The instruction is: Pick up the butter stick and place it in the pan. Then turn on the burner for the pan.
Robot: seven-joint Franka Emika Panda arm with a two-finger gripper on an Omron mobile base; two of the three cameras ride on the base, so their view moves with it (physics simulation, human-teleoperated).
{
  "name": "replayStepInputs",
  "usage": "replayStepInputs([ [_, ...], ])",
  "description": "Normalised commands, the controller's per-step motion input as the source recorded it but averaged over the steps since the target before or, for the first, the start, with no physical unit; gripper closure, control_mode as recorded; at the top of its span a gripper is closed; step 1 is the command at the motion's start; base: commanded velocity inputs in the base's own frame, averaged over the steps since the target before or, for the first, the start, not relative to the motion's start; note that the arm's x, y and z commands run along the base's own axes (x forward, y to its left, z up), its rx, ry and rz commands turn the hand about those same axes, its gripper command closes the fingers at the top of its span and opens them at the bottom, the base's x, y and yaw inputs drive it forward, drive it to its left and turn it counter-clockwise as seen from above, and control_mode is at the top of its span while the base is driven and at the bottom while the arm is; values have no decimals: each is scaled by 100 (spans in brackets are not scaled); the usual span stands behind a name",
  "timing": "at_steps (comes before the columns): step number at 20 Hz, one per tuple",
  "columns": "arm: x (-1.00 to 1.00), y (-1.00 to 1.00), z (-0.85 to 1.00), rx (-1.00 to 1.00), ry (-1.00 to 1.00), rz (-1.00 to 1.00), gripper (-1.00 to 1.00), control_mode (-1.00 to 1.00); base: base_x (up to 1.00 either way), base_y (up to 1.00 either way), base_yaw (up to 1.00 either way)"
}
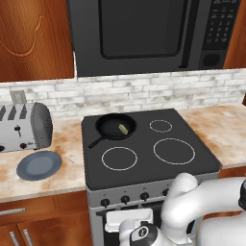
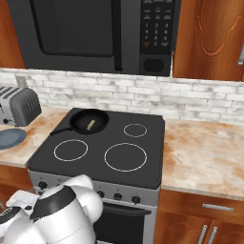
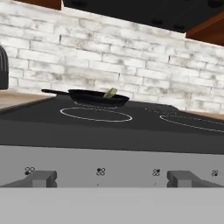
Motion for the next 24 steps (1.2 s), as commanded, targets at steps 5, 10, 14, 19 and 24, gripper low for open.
replayStepInputs([
  [5, 52, -47, -11, 0, 0, 6, -100, -100, 0, 0, 0],
  [10, 55, -48, -14, 0, 0, 7, -100, -100, 0, 0, 0],
  [14, 55, -52, -15, 0, 0, 8, -100, -100, 0, 0, 0],
  [19, 51, -52, -18, 1, 0, 9, -100, -100, 0, 0, 0],
  [24, 44, -49, -21, 4, 0, 10, -100, -100, 0, 0, 0],
])
